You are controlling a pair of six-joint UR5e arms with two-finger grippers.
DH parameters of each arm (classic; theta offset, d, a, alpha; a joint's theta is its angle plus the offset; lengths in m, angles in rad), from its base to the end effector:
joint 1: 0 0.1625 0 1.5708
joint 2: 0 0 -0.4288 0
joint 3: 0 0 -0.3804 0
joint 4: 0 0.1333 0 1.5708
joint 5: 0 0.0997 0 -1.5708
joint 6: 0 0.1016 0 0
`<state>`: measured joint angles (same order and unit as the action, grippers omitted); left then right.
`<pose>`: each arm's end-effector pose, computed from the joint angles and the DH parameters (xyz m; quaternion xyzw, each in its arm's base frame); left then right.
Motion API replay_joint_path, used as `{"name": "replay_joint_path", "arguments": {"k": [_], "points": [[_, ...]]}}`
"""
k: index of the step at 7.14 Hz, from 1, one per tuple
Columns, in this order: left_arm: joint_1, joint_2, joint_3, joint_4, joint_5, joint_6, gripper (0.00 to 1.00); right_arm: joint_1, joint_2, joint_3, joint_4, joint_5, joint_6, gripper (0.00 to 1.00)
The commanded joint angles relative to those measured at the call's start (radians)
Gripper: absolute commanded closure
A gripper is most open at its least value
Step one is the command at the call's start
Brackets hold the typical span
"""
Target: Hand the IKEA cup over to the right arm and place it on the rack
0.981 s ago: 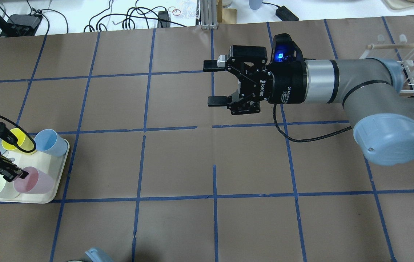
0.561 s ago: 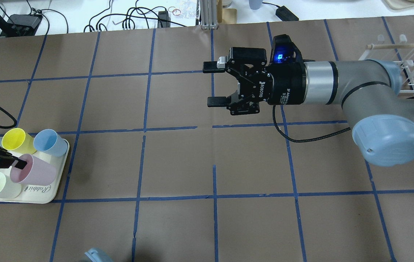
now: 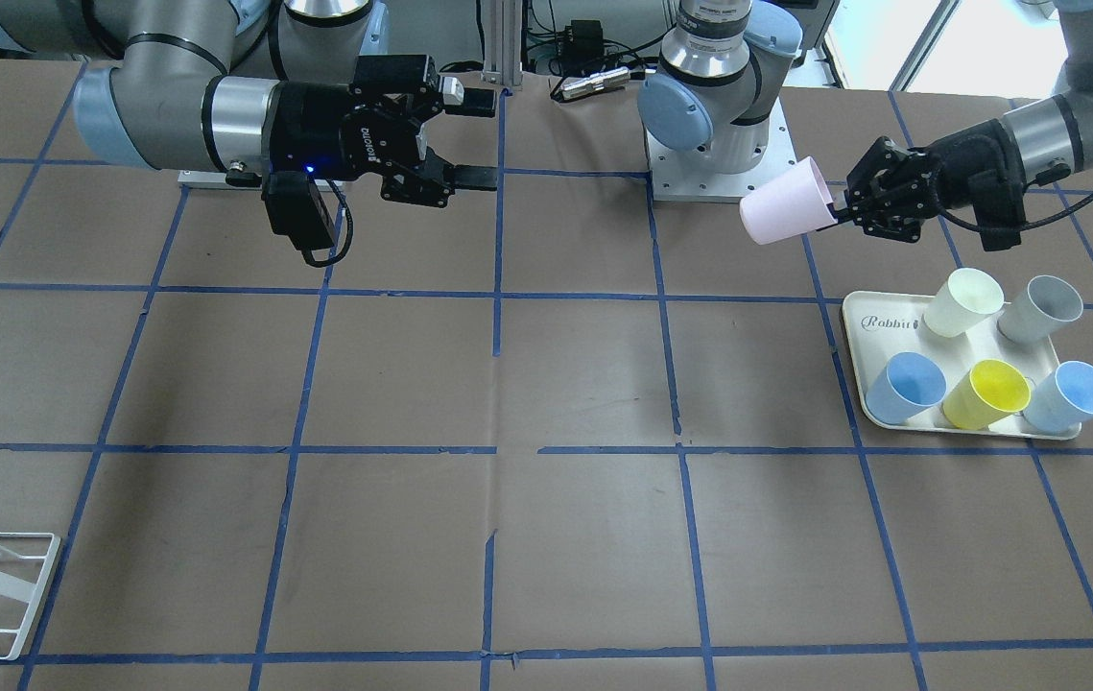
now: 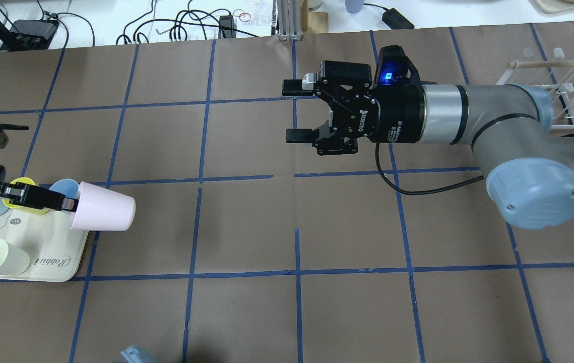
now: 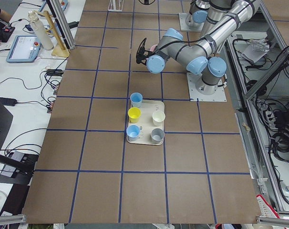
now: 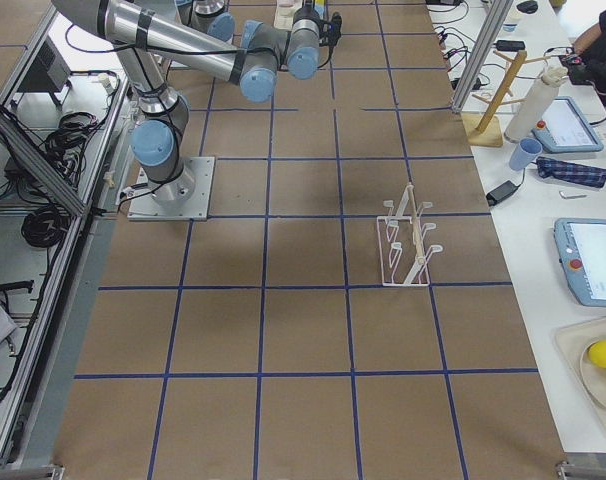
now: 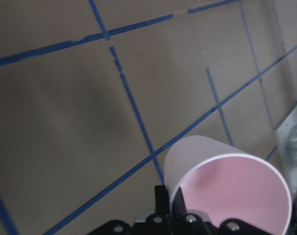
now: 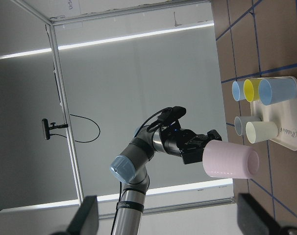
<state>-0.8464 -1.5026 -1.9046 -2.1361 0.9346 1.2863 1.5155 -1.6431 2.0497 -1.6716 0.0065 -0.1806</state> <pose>0.0834 -0.3865 0.3617 -0.1197 -0.8700 0.0362 0.4770 0.2117 -0.4260 0.4103 0.0642 0.7020 0.0241 0.7089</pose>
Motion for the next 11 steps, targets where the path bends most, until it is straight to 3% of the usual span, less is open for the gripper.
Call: {"name": "replay_joint_path", "arguments": {"k": [1, 3, 5, 8, 11], "points": [[-0.153, 0.001, -0.002, -0.175, -0.255, -0.005, 1.00, -0.001, 0.000, 0.001, 0.000, -0.003, 0.004, 0.00], [-0.319, 0.001, -0.027, -0.219, -0.528, -0.027, 1.00, 0.000, 0.003, 0.006, 0.044, 0.003, -0.013, 0.00], [-0.396, 0.008, -0.095, -0.219, -0.710, -0.004, 1.00, -0.001, 0.014, 0.004, 0.053, 0.003, -0.017, 0.00], [-0.486, 0.013, -0.129, -0.219, -0.853, 0.007, 1.00, -0.001, 0.014, 0.007, 0.056, 0.000, -0.016, 0.00], [-0.488, 0.013, -0.131, -0.222, -0.859, 0.007, 1.00, -0.001, 0.031, 0.009, 0.058, -0.003, -0.014, 0.00]]}}
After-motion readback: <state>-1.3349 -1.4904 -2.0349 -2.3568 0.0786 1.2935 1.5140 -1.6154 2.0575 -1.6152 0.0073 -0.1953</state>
